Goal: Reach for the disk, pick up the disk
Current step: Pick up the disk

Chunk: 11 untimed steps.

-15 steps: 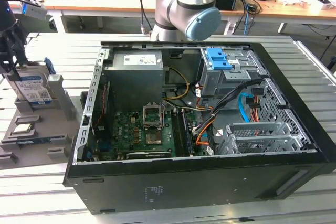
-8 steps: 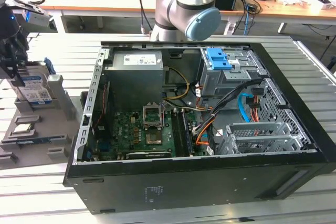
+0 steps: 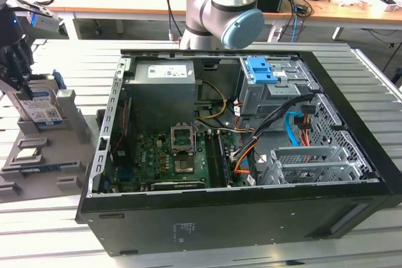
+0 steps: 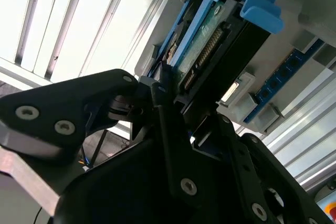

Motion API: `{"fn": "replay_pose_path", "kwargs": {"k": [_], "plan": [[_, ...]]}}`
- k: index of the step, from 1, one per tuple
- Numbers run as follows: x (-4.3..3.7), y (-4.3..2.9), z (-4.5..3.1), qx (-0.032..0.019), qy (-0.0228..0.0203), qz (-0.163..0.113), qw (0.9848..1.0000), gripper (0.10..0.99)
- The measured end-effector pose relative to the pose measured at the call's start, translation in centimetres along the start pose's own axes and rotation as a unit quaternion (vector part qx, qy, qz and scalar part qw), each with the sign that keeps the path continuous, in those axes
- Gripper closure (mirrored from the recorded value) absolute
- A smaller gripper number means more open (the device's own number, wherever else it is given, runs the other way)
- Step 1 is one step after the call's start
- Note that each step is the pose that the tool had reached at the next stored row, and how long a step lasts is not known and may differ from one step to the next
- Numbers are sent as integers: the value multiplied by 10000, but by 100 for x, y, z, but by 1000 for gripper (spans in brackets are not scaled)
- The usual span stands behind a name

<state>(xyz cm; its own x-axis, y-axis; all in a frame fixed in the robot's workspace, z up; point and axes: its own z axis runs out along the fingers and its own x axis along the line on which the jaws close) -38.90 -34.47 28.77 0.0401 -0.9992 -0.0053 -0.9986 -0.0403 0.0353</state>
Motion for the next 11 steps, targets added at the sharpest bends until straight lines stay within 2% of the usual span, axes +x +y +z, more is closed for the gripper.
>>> {"fn": "replay_pose_path", "kwargs": {"k": [11], "plan": [[0,0,0,0,-9,-1,10000,722]]}}
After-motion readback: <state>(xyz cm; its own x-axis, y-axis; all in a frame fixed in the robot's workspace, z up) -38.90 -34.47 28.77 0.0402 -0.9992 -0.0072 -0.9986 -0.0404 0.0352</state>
